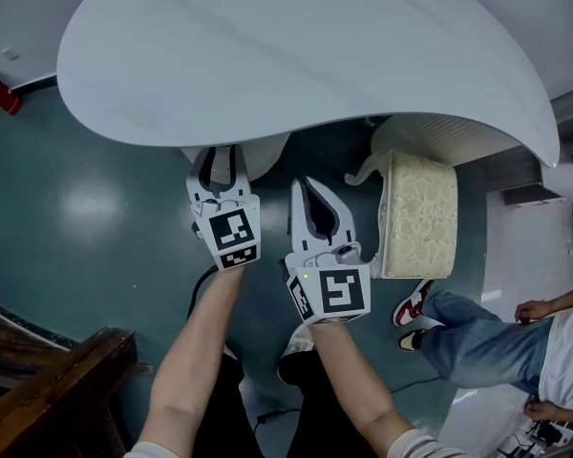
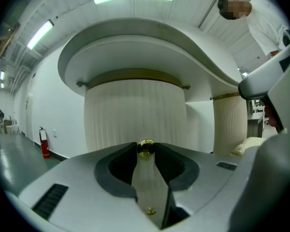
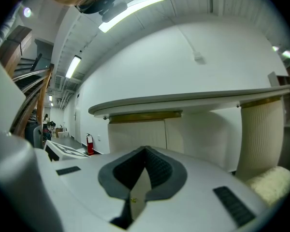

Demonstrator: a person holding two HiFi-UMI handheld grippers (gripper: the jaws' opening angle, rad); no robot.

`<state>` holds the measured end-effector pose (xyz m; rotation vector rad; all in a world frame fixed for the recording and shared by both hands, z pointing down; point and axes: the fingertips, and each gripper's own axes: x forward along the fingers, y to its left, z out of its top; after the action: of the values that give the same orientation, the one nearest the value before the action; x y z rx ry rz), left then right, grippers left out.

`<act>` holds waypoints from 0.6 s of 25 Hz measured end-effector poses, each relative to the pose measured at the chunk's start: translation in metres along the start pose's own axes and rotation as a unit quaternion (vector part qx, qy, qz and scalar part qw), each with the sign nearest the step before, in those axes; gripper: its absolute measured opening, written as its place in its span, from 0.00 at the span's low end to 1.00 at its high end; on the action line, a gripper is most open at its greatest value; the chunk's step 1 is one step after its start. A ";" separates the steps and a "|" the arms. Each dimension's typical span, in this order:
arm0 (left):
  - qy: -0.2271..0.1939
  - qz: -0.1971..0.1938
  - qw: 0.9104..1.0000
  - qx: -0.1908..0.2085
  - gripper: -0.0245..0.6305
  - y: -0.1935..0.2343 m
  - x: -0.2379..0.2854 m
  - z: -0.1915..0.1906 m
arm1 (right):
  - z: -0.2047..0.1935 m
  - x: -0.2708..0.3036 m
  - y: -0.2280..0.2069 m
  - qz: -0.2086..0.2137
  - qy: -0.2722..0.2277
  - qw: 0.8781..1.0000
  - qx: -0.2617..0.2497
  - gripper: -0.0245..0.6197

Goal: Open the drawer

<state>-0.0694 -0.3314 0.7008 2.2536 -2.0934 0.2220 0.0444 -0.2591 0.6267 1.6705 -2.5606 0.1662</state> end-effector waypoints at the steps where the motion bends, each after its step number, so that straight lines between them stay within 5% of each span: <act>1: -0.002 0.000 1.000 0.004 0.18 0.000 0.001 0.001 | -0.001 0.000 0.000 0.000 0.001 1.000 0.000 0.05; 15: 0.002 0.005 1.000 0.009 0.19 0.004 0.001 0.002 | 0.001 -0.013 0.000 -0.002 0.018 1.000 0.000 0.05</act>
<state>-0.0735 -0.3328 0.6989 2.2504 -2.1107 0.2447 0.0498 -0.2479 0.6243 1.6558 -2.5309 0.1935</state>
